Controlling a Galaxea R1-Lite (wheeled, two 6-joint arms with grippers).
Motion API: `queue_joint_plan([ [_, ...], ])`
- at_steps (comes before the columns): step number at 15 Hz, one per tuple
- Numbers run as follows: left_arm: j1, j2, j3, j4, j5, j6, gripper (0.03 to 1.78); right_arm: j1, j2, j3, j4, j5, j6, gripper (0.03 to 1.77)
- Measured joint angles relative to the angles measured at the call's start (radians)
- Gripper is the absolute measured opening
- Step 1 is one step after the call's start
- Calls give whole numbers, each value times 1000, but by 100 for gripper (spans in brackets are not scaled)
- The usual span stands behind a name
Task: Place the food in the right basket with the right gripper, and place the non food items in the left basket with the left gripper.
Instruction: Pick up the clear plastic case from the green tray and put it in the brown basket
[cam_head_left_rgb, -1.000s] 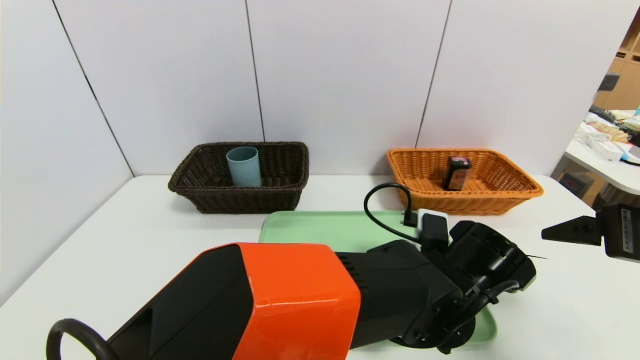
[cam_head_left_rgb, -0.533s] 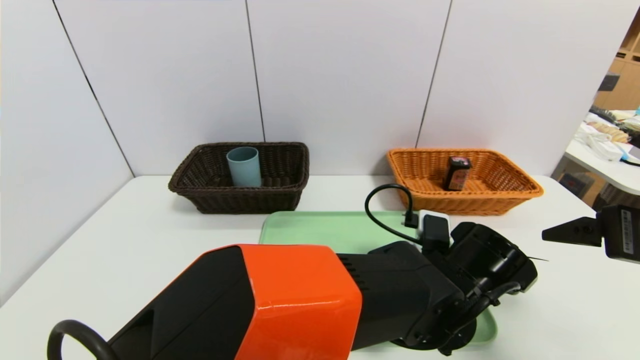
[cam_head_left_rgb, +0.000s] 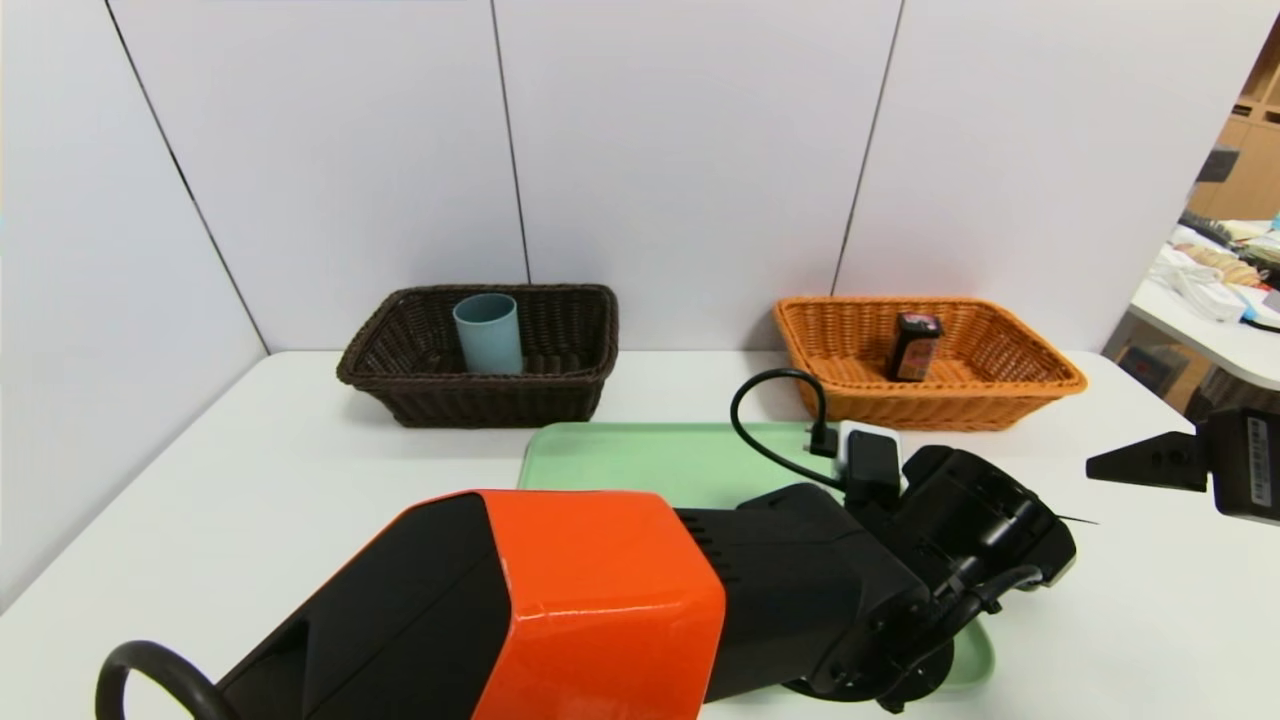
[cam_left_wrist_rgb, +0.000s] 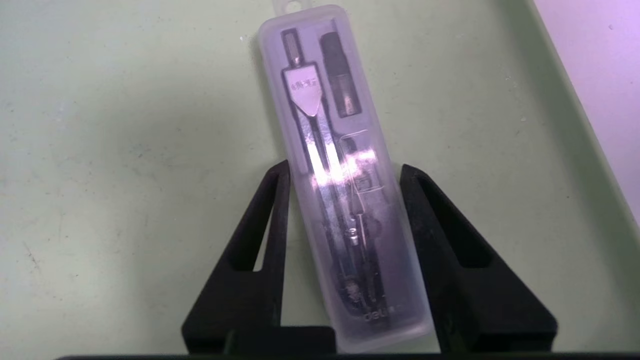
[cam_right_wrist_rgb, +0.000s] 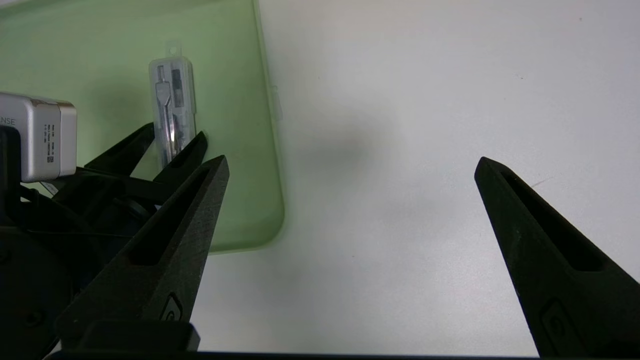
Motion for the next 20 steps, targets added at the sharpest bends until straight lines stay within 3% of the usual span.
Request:
queue_joint_plan([
  [1, 0, 0, 0, 0, 0, 0, 55, 0, -1, 0, 0, 0, 0, 170],
  [11, 31, -79, 6, 11, 38, 26, 55, -4, -17, 1, 0, 0, 1, 170],
  [20, 292, -313, 12, 76, 14, 204, 55, -4, -45, 6, 1, 0, 2, 170],
])
